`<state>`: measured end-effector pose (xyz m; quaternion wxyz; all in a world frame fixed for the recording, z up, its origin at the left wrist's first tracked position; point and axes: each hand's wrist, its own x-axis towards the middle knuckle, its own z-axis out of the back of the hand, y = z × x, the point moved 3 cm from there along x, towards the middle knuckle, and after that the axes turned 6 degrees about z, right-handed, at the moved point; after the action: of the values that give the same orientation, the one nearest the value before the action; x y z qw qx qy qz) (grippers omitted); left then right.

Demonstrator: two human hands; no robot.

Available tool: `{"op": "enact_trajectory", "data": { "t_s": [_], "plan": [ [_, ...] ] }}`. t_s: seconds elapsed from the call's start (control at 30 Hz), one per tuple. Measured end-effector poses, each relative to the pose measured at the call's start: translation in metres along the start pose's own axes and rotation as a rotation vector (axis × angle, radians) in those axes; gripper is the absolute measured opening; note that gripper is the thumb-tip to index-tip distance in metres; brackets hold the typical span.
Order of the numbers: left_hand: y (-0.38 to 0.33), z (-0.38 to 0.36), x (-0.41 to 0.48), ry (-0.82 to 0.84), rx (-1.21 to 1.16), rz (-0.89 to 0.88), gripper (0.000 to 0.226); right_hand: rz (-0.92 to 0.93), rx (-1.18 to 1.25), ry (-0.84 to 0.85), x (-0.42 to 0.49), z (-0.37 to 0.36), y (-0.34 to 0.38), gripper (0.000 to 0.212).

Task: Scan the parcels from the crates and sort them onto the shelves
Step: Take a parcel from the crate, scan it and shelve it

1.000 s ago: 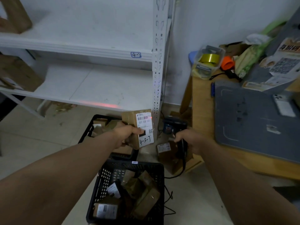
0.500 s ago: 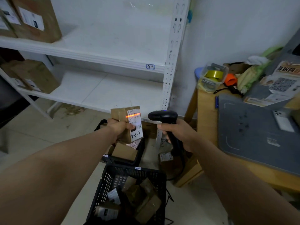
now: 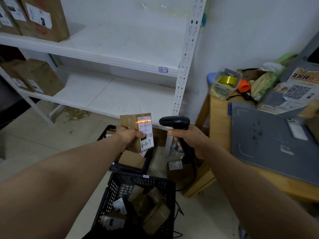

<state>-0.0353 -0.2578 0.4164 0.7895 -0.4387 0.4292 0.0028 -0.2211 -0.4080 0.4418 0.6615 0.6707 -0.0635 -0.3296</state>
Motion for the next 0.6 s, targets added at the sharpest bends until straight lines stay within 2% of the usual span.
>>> {"op": "enact_trajectory", "data": {
  "t_s": [0.1,0.27,0.33,0.37,0.5,0.6],
  "plan": [
    [0.002,-0.004,0.001,0.031,-0.014,-0.010,0.035,-0.054,-0.024,-0.051,0.002,0.012,-0.005,0.024],
    [0.004,-0.022,0.002,0.107,0.003,0.032,0.071,-0.233,-0.199,-0.264,0.011,0.059,-0.034,0.035],
    [0.005,-0.034,0.006,0.156,0.037,0.044,0.092,-0.272,-0.285,-0.354,0.018,0.084,-0.051,0.019],
    [0.006,-0.040,0.011,0.168,0.050,0.045,0.095,-0.302,-0.331,-0.382,0.021,0.096,-0.060,0.014],
    [0.002,-0.063,0.006,0.198,0.077,0.041,0.080,-0.467,-0.475,-0.388,0.027,0.136,-0.089,0.029],
    [0.002,-0.078,0.012,0.197,0.085,0.057,0.083,-0.518,-0.519,-0.400,0.033,0.153,-0.105,0.029]
  ]
}}
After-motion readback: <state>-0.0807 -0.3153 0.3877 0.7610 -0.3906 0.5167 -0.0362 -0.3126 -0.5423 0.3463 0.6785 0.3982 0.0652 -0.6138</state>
